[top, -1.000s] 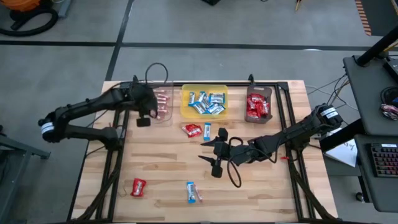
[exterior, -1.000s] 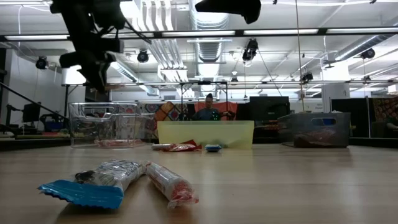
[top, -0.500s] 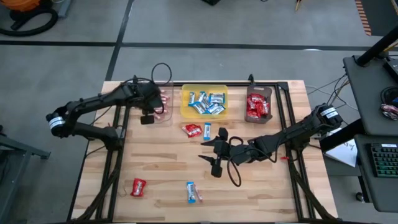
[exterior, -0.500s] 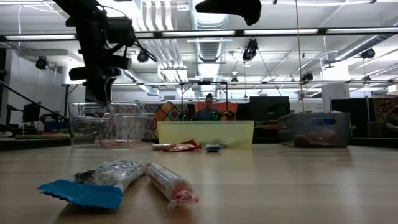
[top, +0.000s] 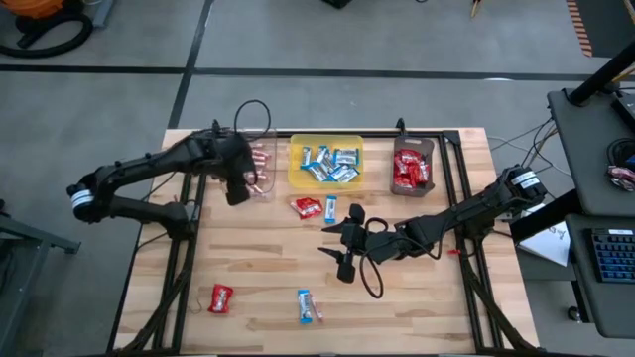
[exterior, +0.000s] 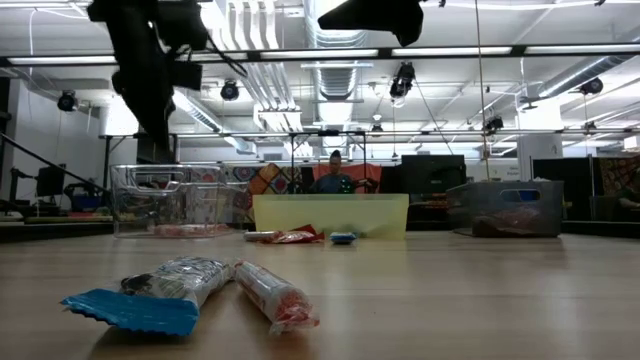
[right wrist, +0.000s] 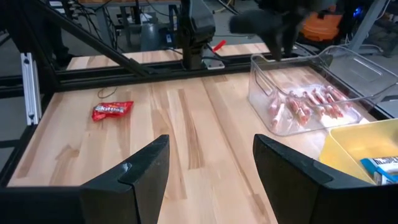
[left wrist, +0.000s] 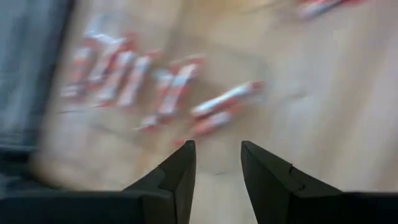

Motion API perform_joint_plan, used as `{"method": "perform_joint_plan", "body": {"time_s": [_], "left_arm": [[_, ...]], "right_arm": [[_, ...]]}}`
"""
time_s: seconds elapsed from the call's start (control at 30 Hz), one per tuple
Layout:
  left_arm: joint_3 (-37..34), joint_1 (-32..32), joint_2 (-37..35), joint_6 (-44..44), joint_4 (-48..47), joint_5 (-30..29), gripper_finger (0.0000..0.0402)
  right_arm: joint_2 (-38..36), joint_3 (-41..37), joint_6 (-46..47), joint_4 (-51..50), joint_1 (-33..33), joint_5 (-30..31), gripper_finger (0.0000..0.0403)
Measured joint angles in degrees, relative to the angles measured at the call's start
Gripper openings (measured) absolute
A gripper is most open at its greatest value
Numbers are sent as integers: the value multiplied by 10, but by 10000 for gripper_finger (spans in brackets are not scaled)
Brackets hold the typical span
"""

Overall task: Sort candy
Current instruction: Put the red candy into the black bin

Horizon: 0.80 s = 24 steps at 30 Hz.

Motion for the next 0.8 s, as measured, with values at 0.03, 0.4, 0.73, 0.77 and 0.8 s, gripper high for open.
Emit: {"method": "perform_joint_plan", "body": {"time_s": [0.03, 0.4, 0.73, 0.77, 0.8], "left_arm": [[1, -11, -9, -23, -1, 22, 111], [1, -258, -61, -283, 21, 112, 109], [1, -550, -6, -635, 22, 35, 109], [1, -571, 4, -675, 22, 33, 109], [1, -591, 16, -715, 22, 32, 109]], "right_arm": [[0, 0, 0, 0, 0, 0, 224], [0, -1, 7, -12, 0, 0, 224], [0, -1, 7, -12, 10, 0, 224], [0, -1, 7, -12, 10, 0, 224], [0, -1, 7, -12, 10, 0, 224]]}}
